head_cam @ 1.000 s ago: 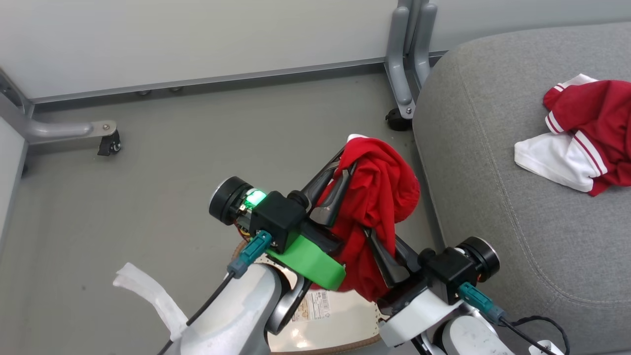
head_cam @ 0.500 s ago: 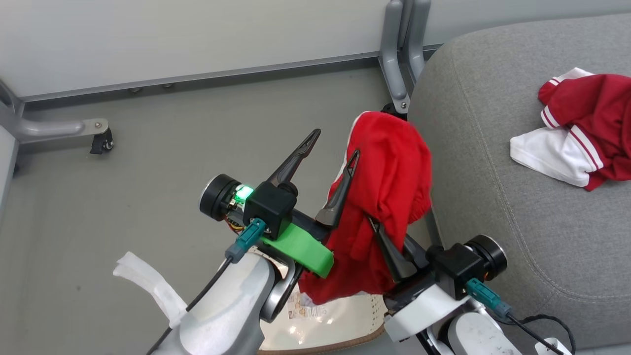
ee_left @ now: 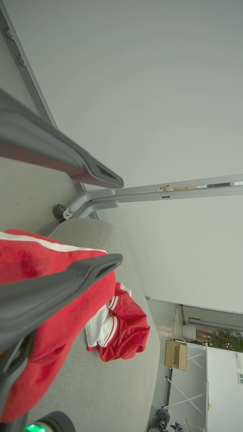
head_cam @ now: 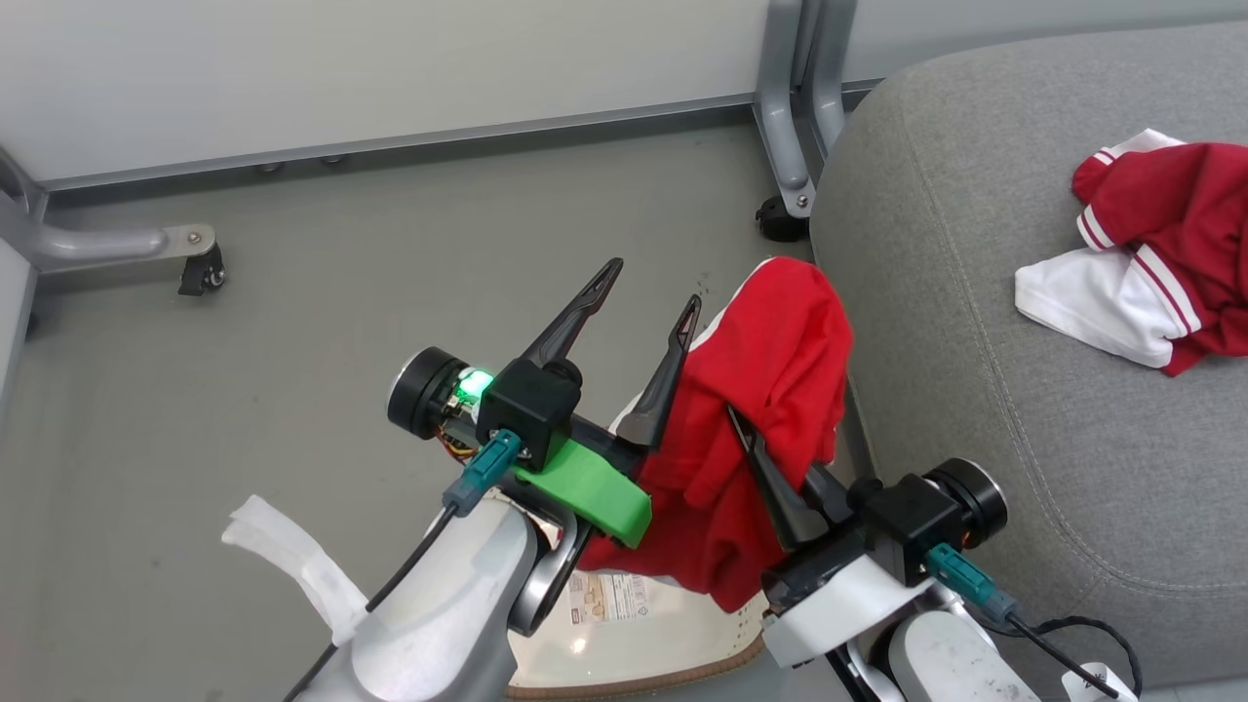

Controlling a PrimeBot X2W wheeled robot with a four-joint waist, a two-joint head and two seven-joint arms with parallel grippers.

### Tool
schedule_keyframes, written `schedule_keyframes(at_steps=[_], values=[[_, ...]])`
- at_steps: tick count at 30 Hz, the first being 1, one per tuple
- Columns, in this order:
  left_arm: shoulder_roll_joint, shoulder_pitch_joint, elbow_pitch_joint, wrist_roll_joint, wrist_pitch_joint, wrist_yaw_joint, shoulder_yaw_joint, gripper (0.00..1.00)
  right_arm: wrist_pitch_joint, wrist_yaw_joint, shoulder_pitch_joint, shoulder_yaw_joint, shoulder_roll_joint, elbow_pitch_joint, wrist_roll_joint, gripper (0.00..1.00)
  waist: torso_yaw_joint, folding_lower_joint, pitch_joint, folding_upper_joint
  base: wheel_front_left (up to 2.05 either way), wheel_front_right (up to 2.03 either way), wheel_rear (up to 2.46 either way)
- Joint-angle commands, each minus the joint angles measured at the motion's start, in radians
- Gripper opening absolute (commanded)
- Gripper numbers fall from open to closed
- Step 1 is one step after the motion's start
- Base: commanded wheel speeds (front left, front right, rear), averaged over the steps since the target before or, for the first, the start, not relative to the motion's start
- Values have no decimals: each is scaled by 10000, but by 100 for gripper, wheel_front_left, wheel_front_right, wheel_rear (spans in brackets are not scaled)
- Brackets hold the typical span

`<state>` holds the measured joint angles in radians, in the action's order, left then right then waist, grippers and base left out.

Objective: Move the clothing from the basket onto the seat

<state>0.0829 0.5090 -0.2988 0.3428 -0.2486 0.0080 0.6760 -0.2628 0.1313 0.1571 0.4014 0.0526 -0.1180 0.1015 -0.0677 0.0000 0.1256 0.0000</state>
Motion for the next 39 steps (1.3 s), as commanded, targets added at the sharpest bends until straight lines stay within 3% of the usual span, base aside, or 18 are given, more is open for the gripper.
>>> schedule_keyframes(at_steps=[1,13,23,28,39], values=[[101,145,-47,59,-35,14,-23,100,-30,-10,131,-18,20,20,-32,0,-5,0,29,0,0,0,0],[365,-161,-154,227,-74,85,-126,100,-30,-9,320,-366,9,240,-199,0,-404,0,372,0,0,0,0],[1095,-745,-112,100,-172,-174,-407,100,-30,-10,508,-1184,13,568,-348,0,-1842,0,1065,0,0,0,0],[1377,-1329,692,-308,-166,-480,-743,100,-30,-10,194,-1741,-4,744,-204,0,-2641,0,1329,0,0,0,0],[1493,-2816,1289,-1138,-158,-805,-1532,100,-30,-10,-838,-3139,-19,1140,287,0,-3961,0,1360,0,0,0,0]])
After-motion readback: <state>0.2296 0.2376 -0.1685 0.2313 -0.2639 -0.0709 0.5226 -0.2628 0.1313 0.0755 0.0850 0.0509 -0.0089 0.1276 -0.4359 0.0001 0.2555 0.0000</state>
